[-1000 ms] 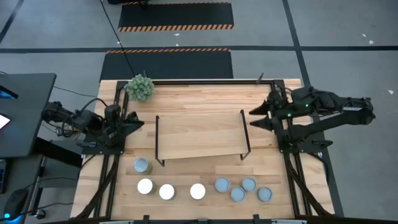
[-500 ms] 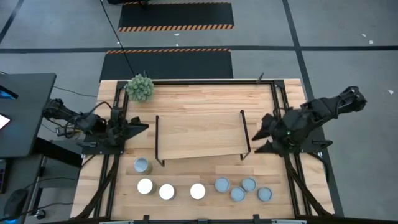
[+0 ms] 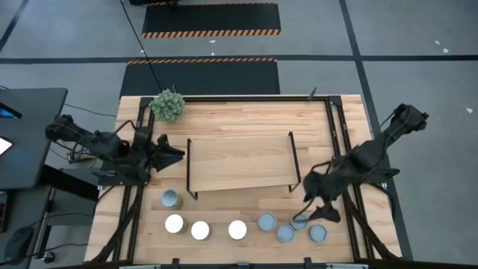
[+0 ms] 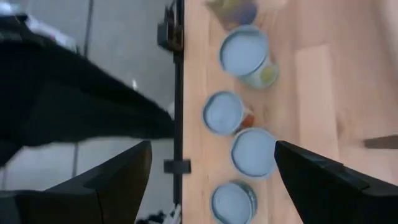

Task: Pick and place cans onto a shelf
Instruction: Put the canned peaches on the shelf

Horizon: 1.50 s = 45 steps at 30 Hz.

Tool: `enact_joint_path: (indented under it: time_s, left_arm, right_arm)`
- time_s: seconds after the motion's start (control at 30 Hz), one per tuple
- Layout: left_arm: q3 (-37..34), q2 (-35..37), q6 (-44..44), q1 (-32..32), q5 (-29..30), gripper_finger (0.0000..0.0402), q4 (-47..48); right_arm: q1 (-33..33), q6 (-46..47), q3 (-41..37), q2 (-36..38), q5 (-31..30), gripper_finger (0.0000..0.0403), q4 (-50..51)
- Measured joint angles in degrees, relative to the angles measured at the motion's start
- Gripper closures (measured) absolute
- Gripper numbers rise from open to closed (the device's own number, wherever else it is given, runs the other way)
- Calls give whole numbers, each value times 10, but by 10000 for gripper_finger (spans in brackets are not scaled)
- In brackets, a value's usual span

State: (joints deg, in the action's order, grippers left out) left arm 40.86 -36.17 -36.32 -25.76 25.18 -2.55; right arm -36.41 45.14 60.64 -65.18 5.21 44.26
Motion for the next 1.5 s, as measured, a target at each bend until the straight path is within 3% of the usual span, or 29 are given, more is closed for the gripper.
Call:
enact_joint_path:
  time_s: [0.27,0.4,0.6,0.9,1.17,1.5]
  left_arm:
    - [142,-60,56,-17,-25,292,208]
    - [181,-78,92,-21,-18,292,271]
    - [185,-100,81,-21,-9,281,286]
    - [185,-126,38,-21,-46,205,291]
    - [185,-150,11,-21,-55,201,308]
    - [185,-152,12,-21,-45,154,385]
  right_arm:
    - [-2,-42,97,-105,-44,56,8]
    - [-2,-57,138,-150,-57,56,9]
    - [-3,-87,217,-234,-85,56,20]
    - [-7,-124,322,-328,-170,56,45]
    - [-26,-155,376,-414,-223,56,40]
    - [-33,-151,398,-454,-216,46,42]
